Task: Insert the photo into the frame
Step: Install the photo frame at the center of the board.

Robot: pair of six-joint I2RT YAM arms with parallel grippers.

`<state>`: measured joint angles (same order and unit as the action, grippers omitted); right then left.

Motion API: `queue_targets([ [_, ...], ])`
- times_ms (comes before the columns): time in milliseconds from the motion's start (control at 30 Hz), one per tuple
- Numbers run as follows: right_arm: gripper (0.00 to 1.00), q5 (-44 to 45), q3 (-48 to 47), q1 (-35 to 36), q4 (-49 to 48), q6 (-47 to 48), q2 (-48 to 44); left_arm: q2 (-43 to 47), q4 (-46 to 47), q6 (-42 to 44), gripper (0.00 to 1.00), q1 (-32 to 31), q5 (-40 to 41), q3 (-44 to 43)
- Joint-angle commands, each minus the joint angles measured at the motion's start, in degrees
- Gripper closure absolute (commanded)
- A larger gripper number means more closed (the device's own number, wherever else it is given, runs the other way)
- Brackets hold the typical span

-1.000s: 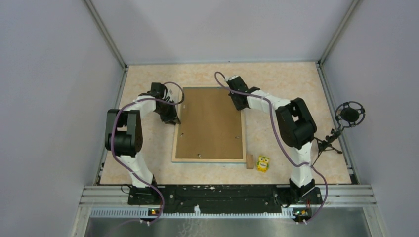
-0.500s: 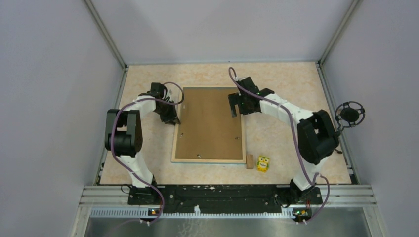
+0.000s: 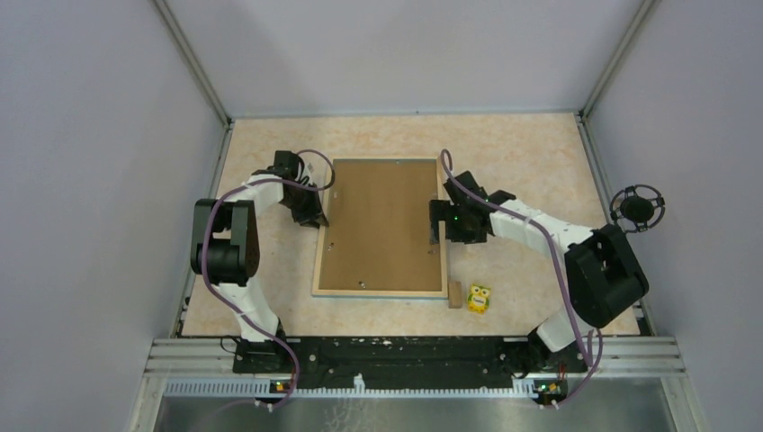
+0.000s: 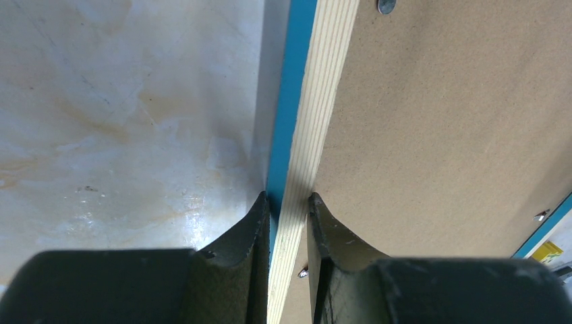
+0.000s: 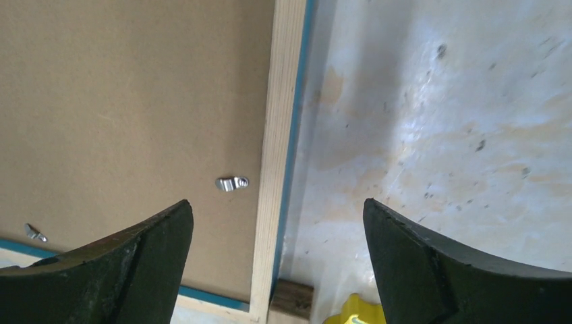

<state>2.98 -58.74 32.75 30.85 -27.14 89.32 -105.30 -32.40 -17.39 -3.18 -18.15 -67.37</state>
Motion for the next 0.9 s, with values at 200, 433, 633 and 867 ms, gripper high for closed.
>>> queue_targets([
  [200, 0.16, 3.06, 1.0, 2.3, 0.68, -20.1, 4.41, -0.4, 1.34, -1.33, 0.84, 0.83, 0.75, 0.73],
  [433, 0.21, 7.81, 0.03, 5.38, 2.56, -24.23, 5.74, -0.09, 1.38, -1.33, 0.85, 0.89, 0.7, 0.79],
  [633, 0.22, 9.47, -0.66, 6.53, 2.99, -25.35, 7.54, -0.05, 1.42, -1.29, 0.85, 0.9, 0.52, 0.8],
  [867, 0.22, 10.33, -0.5, 6.49, 3.44, -25.29, 7.64, 0.13, 1.38, -1.33, 0.85, 0.83, 0.45, 0.66],
])
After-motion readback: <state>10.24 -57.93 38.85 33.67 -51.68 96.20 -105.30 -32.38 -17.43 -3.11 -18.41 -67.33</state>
